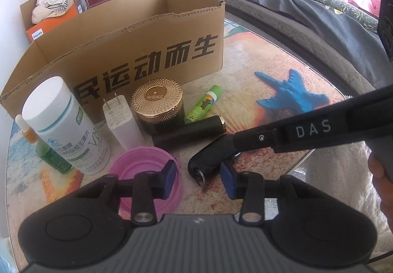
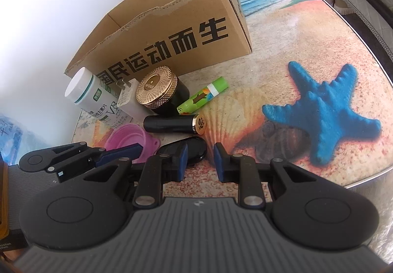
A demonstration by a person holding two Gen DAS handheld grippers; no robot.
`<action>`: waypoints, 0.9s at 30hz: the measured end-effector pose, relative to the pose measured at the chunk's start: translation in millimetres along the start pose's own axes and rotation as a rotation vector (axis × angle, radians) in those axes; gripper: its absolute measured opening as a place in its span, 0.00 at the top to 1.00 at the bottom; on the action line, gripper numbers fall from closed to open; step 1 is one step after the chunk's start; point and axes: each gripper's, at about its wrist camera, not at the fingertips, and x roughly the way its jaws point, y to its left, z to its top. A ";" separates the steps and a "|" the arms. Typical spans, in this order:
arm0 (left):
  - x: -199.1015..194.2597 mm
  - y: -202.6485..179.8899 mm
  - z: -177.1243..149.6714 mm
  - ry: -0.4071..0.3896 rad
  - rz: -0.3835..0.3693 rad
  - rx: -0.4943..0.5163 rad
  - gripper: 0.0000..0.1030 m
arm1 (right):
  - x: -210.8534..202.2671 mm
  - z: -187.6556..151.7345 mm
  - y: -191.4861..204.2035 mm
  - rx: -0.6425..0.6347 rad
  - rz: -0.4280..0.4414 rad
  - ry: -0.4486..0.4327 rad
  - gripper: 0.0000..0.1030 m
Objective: Organize rigid objects
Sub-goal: 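Move the right gripper forward to the black car key fob, then close the right gripper on the black key fob beside the black cylinder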
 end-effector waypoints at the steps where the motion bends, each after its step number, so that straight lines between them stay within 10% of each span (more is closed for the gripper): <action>1: 0.2 -0.9 1.4 0.001 0.002 0.004 0.62 | 0.5 -0.2 -1.4 0.007 0.005 0.002 0.78; 27: -8.8 9.3 -27.4 0.022 0.081 0.008 0.67 | 0.0 -2.9 10.5 -0.009 0.008 0.014 0.78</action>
